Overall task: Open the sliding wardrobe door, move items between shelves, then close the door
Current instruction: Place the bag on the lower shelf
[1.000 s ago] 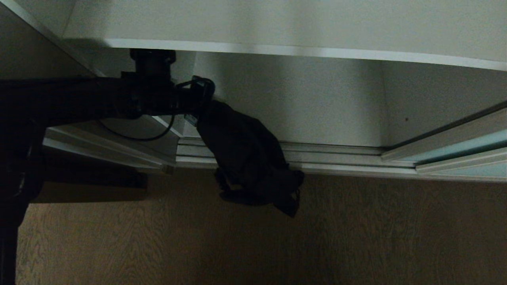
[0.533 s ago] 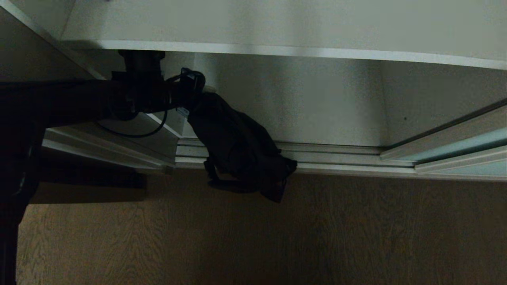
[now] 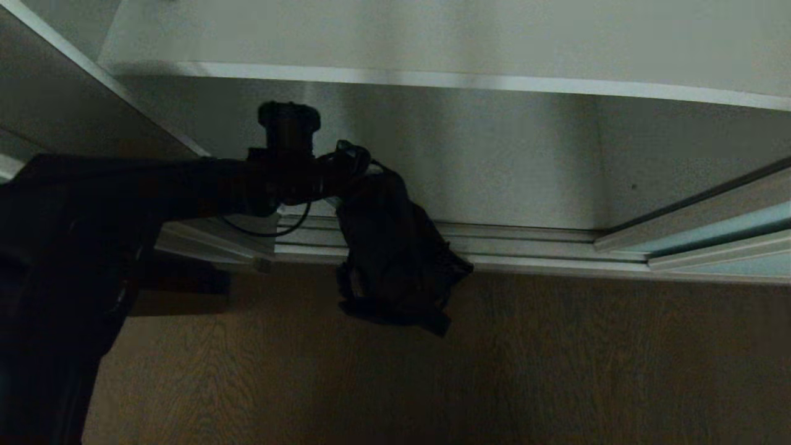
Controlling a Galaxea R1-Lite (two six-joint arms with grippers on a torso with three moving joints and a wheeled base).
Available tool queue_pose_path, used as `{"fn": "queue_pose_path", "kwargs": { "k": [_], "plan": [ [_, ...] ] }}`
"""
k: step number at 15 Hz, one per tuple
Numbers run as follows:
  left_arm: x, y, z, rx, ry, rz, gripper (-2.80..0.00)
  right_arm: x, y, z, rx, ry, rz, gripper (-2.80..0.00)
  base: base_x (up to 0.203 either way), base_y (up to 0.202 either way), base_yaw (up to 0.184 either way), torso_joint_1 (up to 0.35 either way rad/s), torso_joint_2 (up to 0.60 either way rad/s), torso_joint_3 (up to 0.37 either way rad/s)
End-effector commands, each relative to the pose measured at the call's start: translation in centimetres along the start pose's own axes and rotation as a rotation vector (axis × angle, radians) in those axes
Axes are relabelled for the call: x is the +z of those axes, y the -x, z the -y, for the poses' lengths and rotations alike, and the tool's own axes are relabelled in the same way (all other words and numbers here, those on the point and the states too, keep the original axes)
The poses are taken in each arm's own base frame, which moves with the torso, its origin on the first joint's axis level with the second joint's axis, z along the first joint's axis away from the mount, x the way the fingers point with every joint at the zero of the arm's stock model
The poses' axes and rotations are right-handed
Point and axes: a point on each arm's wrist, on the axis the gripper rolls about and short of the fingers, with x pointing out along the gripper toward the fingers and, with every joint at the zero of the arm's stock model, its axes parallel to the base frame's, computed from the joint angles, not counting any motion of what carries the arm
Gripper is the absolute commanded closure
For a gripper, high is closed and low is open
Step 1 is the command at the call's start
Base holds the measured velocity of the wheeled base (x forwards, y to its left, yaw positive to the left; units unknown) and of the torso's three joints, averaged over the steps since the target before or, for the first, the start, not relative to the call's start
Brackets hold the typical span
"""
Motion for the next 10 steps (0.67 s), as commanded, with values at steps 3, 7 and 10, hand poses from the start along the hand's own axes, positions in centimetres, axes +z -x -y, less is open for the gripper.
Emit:
{"fn": "queue_pose_path", "kwargs": {
  "k": [3, 7, 10],
  "plan": [
    [-2.9, -2.8, -1.6, 0.011, -0.108, -0.024, 0.0, 0.0, 0.0, 0.0, 0.0, 0.001, 0.004, 0.0, 0.0, 0.0, 0.0, 0.0, 0.0, 0.0],
    [-3.3, -3.6, -2.3, 0.068, -0.256, 0.065, 0.0, 0.0, 0.0, 0.0, 0.0, 0.001, 0.004, 0.0, 0.0, 0.0, 0.0, 0.0, 0.0, 0.0],
    [-3.9, -4.2, -3.3, 0.126, -0.291, 0.083, 0.0, 0.0, 0.0, 0.0, 0.0, 0.001, 0.003, 0.0, 0.0, 0.0, 0.0, 0.0, 0.0, 0.0]
  ]
}}
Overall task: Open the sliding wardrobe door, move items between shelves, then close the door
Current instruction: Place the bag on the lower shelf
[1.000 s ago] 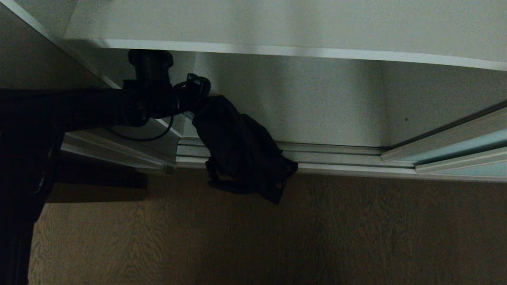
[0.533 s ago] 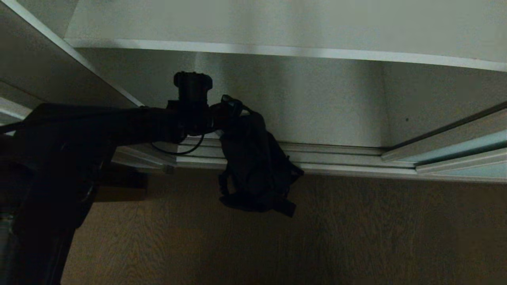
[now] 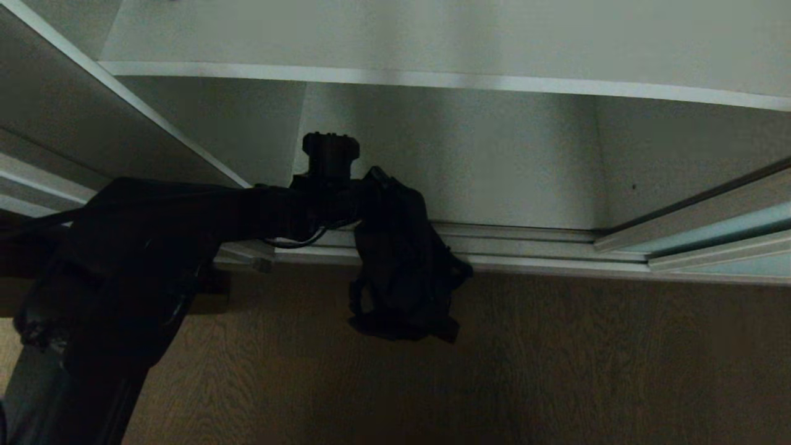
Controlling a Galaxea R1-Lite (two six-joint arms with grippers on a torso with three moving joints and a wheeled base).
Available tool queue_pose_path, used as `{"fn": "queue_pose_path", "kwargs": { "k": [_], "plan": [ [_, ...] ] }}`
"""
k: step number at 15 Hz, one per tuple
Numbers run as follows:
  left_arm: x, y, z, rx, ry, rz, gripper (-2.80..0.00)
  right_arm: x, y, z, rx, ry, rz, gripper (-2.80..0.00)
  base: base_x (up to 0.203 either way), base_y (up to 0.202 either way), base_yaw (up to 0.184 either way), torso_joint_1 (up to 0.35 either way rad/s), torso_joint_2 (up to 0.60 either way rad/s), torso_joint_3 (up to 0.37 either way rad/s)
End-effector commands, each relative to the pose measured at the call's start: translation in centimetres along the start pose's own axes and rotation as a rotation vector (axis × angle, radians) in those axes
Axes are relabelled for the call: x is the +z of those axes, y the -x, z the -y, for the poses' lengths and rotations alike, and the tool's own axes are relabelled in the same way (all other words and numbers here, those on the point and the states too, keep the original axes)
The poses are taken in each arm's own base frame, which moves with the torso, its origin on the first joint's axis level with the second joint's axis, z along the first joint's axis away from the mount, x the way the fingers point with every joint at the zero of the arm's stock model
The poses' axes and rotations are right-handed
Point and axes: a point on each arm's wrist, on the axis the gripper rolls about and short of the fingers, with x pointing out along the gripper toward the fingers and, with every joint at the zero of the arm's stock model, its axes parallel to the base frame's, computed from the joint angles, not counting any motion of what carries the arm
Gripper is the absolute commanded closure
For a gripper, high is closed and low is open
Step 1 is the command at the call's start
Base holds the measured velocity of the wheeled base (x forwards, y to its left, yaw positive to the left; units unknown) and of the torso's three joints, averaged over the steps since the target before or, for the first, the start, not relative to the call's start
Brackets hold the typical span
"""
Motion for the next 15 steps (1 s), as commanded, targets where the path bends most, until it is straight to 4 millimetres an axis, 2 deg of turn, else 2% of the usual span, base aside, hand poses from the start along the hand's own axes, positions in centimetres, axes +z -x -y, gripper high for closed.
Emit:
{"fn": "queue_pose_path", "kwargs": {
  "k": [1, 5, 10, 15],
  "plan": [
    [-0.8, -0.7, -0.9, 0.022, 0.007, -0.02, 0.0, 0.0, 0.0, 0.0, 0.0, 0.001, 0.004, 0.0, 0.0, 0.0, 0.0, 0.0, 0.0, 0.0],
    [-2.0, -1.9, -2.5, 0.06, 0.019, -0.056, 0.0, 0.0, 0.0, 0.0, 0.0, 0.001, 0.004, 0.0, 0.0, 0.0, 0.0, 0.0, 0.0, 0.0],
    [-1.4, -2.6, -2.2, -0.059, -0.014, 0.058, 0.0, 0.0, 0.0, 0.0, 0.0, 0.001, 0.004, 0.0, 0.0, 0.0, 0.0, 0.0, 0.0, 0.0],
    [-0.6, -2.5, -1.7, -0.056, -0.09, 0.183, 0.0, 0.0, 0.0, 0.0, 0.0, 0.001, 0.004, 0.0, 0.0, 0.0, 0.0, 0.0, 0.0, 0.0]
  ]
}}
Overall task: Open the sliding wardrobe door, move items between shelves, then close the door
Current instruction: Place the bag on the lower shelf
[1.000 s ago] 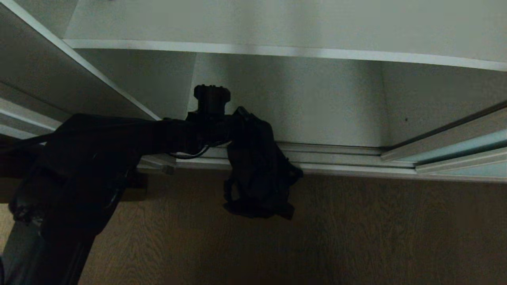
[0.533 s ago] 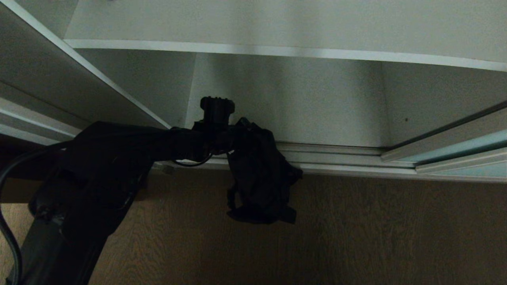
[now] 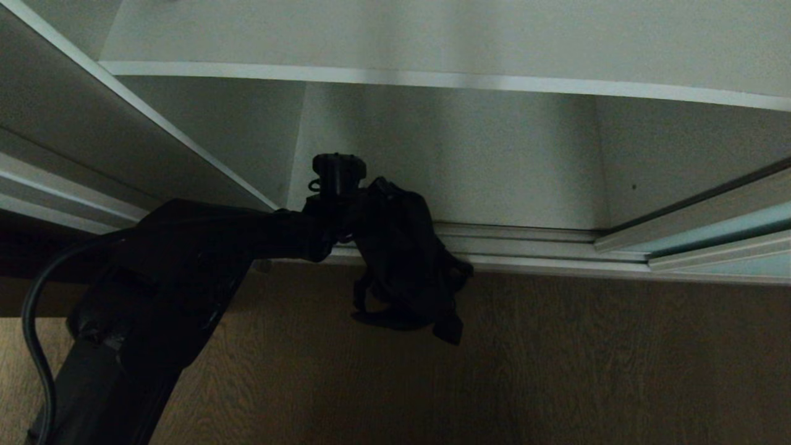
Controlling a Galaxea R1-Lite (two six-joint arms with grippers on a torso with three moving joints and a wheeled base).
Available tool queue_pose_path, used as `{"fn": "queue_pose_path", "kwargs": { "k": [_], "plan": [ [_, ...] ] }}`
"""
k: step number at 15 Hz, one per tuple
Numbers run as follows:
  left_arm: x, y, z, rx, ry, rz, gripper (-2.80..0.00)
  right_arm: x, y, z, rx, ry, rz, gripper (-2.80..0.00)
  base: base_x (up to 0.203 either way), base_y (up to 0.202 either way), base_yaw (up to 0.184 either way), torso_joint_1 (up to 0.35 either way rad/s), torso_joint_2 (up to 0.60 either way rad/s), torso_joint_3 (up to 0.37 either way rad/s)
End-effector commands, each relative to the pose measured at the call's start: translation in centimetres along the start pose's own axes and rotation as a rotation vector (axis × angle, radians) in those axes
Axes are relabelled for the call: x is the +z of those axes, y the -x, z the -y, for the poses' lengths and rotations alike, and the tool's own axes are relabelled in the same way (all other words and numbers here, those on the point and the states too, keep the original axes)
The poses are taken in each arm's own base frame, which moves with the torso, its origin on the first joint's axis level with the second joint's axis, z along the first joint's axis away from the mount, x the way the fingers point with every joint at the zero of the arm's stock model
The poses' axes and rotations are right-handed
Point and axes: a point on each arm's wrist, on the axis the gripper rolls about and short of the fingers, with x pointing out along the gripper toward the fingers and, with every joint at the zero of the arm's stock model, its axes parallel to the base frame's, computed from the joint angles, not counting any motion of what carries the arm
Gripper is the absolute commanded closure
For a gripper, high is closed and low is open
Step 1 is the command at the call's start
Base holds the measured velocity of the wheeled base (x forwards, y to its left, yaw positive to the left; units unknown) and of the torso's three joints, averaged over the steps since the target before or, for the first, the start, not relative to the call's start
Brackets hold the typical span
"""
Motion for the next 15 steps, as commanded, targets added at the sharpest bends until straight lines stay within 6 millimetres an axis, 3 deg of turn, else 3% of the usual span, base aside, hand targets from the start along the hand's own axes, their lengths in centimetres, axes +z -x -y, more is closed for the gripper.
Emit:
{"fn": "queue_pose_path", "kwargs": {
  "k": [1, 15],
  "plan": [
    [0.9, 0.2, 0.6, -0.036, -0.016, 0.068, 0.0, 0.0, 0.0, 0.0, 0.0, 0.001, 0.004, 0.0, 0.0, 0.0, 0.0, 0.0, 0.0, 0.0],
    [5.7, 1.3, -0.5, -0.047, -0.102, 0.234, 0.0, 0.0, 0.0, 0.0, 0.0, 0.001, 0.004, 0.0, 0.0, 0.0, 0.0, 0.0, 0.0, 0.0]
  ]
}}
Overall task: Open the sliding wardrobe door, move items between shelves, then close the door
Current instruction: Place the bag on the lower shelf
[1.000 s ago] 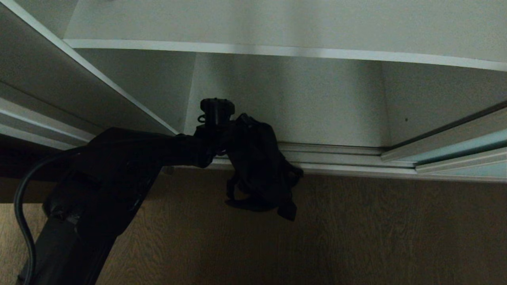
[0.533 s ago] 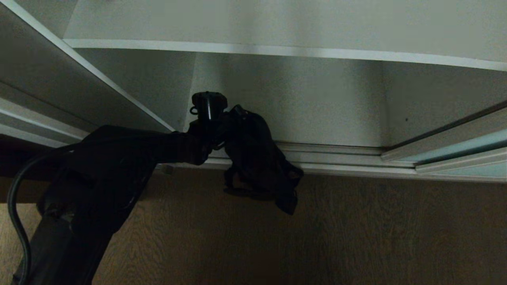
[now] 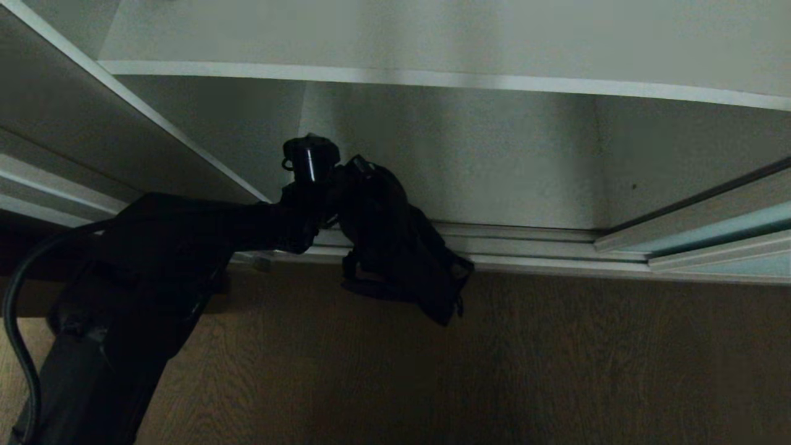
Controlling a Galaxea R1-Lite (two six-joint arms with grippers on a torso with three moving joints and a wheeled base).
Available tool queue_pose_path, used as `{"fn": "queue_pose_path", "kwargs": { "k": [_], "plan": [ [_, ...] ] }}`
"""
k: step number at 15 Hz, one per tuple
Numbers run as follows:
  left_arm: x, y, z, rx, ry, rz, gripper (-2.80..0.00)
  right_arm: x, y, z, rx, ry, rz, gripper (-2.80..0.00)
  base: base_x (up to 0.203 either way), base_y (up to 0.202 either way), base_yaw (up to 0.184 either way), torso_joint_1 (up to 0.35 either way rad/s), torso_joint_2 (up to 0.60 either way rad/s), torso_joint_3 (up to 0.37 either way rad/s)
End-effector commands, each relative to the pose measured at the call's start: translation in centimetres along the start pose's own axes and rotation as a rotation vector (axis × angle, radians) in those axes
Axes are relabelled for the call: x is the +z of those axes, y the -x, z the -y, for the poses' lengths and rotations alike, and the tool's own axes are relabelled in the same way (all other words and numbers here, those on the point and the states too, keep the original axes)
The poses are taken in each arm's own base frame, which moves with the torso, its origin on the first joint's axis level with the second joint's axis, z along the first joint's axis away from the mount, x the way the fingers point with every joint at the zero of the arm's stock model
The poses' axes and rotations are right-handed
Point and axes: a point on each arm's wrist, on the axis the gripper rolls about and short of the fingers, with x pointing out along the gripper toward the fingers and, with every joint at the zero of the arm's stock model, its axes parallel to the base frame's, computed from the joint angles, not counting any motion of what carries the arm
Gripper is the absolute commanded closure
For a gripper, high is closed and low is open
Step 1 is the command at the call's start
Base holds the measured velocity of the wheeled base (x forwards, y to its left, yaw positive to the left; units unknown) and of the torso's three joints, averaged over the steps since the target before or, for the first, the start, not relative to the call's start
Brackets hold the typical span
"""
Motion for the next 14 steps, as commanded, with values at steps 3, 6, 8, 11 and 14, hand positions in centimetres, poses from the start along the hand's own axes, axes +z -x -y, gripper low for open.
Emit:
{"fn": "queue_pose_path", "kwargs": {
  "k": [3, 6, 8, 11, 14],
  "plan": [
    [2.3, 0.5, -0.1, 0.054, -0.005, 0.103, 0.0, 0.0, 0.0, 0.0, 0.001, 0.001, 0.004, 0.0, 0.0, 0.0, 0.0, 0.0, 0.0, 0.0],
    [2.1, 0.4, -0.2, 0.058, -0.016, 0.096, 0.0, 0.0, 0.0, 0.0, 0.001, 0.001, 0.002, 0.0, 0.0, 0.0, 0.0, 0.0, 0.0, 0.0],
    [0.3, -0.1, -0.8, 0.053, -0.018, 0.044, 0.0, 0.0, 0.0, 0.0, 0.001, 0.001, 0.004, 0.0, 0.0, 0.0, 0.0, 0.0, 0.0, 0.0],
    [0.0, -0.1, -0.6, 0.045, -0.025, 0.041, 0.0, 0.0, 0.0, 0.0, 0.001, 0.001, 0.004, 0.0, 0.0, 0.0, 0.0, 0.0, 0.0, 0.0],
    [-0.2, -0.1, -0.6, 0.05, -0.023, 0.037, 0.0, 0.0, 0.0, 0.0, 0.001, 0.001, 0.004, 0.0, 0.0, 0.0, 0.0, 0.0, 0.0, 0.0]
  ]
}}
